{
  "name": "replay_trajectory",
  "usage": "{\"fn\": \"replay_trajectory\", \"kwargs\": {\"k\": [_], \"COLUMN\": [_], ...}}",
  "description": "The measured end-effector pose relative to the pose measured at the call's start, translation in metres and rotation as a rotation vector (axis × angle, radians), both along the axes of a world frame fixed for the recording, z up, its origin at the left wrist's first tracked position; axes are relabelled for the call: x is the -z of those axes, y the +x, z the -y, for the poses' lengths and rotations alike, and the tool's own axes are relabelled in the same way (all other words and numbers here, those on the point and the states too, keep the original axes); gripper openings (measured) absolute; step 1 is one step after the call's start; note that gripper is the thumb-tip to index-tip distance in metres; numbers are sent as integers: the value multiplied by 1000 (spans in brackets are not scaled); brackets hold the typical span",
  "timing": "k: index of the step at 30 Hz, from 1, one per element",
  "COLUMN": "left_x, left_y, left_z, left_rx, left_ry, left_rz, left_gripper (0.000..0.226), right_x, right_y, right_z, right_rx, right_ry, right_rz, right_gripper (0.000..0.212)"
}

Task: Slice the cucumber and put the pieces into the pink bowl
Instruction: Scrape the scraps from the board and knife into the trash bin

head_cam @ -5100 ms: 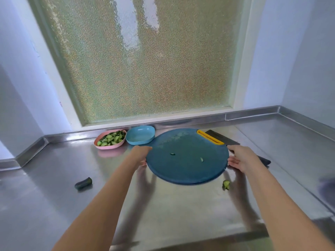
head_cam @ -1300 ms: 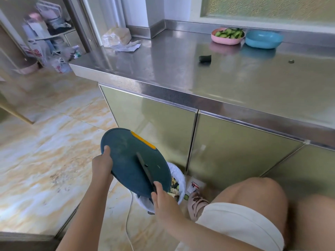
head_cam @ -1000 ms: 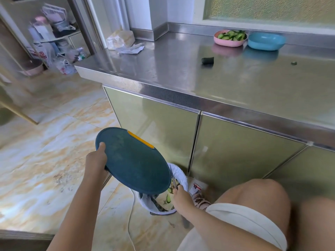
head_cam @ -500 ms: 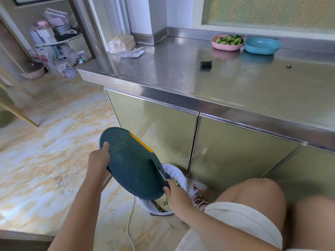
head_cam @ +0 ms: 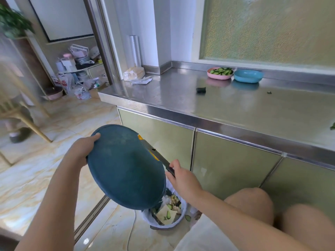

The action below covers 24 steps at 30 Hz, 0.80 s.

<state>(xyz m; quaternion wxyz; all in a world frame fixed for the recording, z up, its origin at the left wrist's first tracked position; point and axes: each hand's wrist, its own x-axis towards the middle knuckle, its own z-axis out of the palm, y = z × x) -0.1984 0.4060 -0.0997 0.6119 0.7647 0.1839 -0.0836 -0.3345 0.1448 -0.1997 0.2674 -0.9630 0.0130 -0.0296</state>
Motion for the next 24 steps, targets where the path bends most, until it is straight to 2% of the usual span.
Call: {"fn": "replay_trajectory", "kwargs": {"k": [4,7,10,14,20,24], "left_x": [-21,-41,-61,-88,-110,-115], "left_y": [-2,-2,-6,-9,-2,12], "left_z": [-6,-13,-23,-23,38,118], "left_rx": [16,30,41,60,144,219], "left_ry": [41,-4,-129,-274,-446,-548], "left_rz": [46,98,113,177,192,205], "left_gripper": [45,35,25,23,27,27], "right_x": [1,-3,-27,-87,-167,-202], "right_y": [0,2,5,2,-10,-23], "right_z": [1,15,29,48,118,182], "right_rx": [81,110,123,163,311,418], "right_ry": [-6,10,82,173,102,3], "right_rz": [-16,5,111,321,486,501], "right_gripper": [23,26,26,21,21,20]}}
